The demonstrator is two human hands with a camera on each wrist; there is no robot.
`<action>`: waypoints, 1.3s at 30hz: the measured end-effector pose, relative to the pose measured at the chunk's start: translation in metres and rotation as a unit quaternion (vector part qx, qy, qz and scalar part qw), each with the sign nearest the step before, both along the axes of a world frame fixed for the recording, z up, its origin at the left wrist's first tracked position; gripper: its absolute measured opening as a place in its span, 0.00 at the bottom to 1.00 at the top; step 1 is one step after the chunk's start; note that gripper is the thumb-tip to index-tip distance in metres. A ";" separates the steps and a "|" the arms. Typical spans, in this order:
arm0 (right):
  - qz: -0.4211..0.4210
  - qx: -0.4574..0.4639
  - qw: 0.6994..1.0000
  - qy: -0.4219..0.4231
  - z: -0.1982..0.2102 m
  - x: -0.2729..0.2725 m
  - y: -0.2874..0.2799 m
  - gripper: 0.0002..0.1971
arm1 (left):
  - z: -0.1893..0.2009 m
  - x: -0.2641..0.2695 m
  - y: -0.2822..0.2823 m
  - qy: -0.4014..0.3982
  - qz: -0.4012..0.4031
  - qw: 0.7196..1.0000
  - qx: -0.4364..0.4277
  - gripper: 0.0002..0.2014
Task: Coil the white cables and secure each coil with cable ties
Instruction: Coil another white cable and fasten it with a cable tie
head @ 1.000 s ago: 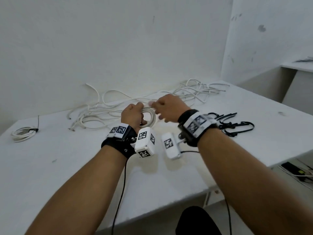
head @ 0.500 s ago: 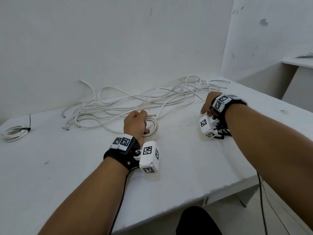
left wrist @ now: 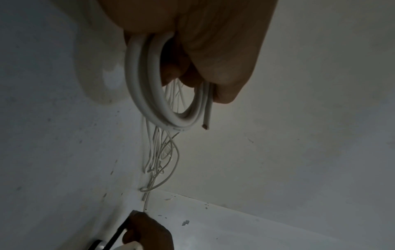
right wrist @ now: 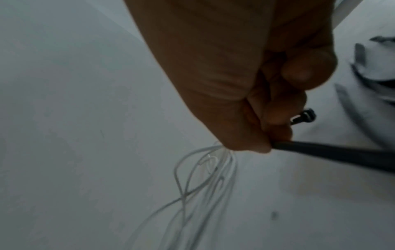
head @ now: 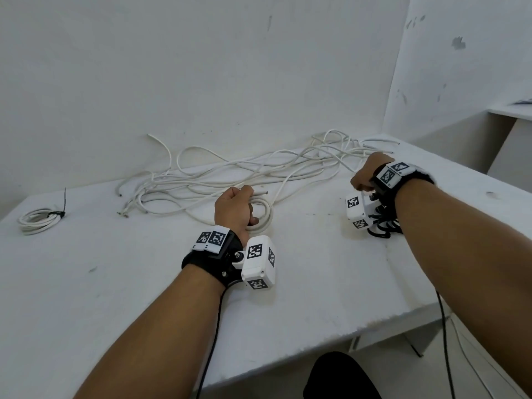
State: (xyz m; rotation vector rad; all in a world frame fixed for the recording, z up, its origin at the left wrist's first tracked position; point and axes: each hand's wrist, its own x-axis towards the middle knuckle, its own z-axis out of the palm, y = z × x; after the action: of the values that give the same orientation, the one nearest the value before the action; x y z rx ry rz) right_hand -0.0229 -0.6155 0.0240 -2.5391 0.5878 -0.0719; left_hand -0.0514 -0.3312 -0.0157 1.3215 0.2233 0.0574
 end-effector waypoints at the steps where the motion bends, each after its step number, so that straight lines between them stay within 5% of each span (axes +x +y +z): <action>1: 0.002 0.000 1.000 -0.009 0.009 -0.003 0.007 0.06 | 0.001 0.000 0.001 -0.002 0.001 1.000 -0.005 0.17; 4: 0.033 0.155 0.982 -0.103 0.025 -0.005 0.028 0.09 | 0.004 -0.001 0.001 -0.012 0.002 1.000 -0.013 0.16; 7: 0.072 0.375 0.902 -0.202 0.031 -0.008 0.053 0.10 | 0.009 -0.001 0.003 -0.023 -0.004 1.000 -0.017 0.17; 16: 0.207 0.476 0.831 -0.202 0.006 -0.006 0.147 0.02 | 0.023 -0.004 0.049 -0.062 0.008 0.998 0.031 0.19; 19: 0.257 0.507 0.810 -0.147 0.001 -0.006 0.175 0.15 | 0.021 -0.006 0.076 -0.060 0.024 0.997 0.045 0.19; 23: 0.343 0.415 0.832 -0.138 -0.005 -0.004 0.207 0.16 | 0.010 -0.009 0.104 -0.053 0.037 0.997 0.045 0.20; 30: 0.400 0.073 0.907 -0.109 0.002 0.008 0.230 0.06 | -0.001 -0.010 0.126 -0.096 -0.015 0.985 0.141 0.18; 34: 0.421 -0.088 0.901 -0.053 0.016 0.018 0.226 0.05 | 0.001 -0.011 0.125 -0.114 -0.048 0.969 0.213 0.17; 39: 0.493 -0.120 0.862 0.014 0.020 0.014 0.237 0.07 | 0.000 -0.014 0.121 -0.105 -0.078 0.960 0.248 0.16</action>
State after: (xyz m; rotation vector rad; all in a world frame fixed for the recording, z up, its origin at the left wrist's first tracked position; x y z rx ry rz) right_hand -0.0084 -0.3787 0.0443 -2.7655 -0.8012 0.2748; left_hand -0.0658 -0.2100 -0.0161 1.8159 -0.0864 0.1248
